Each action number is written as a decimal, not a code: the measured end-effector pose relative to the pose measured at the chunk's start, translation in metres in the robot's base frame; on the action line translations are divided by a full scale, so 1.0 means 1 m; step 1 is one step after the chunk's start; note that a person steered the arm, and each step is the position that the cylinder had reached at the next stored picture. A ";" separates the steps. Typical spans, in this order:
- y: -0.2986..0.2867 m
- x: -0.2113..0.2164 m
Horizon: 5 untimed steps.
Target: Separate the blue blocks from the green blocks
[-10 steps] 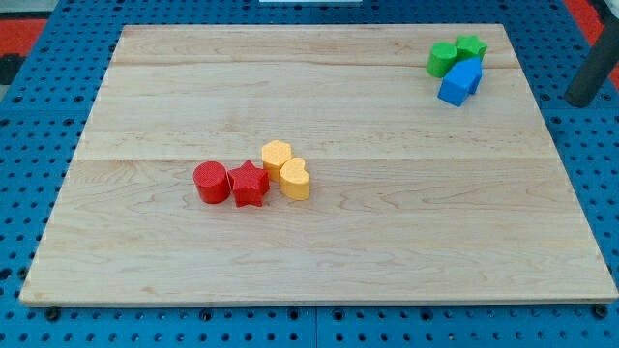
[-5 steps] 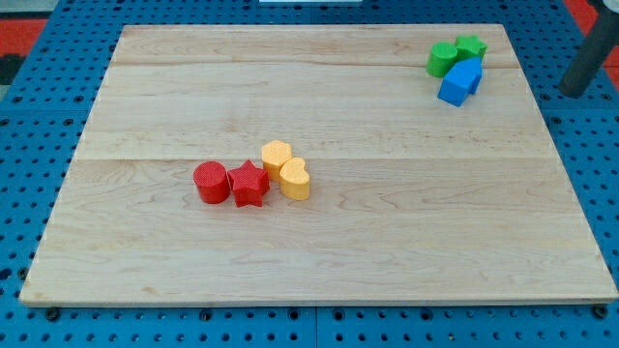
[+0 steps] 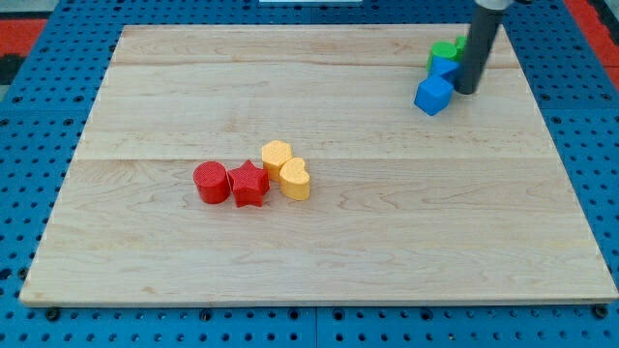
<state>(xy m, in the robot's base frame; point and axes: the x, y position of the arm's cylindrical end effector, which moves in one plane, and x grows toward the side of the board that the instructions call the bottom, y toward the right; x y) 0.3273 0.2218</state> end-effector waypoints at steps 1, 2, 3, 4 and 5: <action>-0.001 -0.040; -0.083 -0.044; -0.161 -0.014; -0.181 0.003; -0.189 -0.049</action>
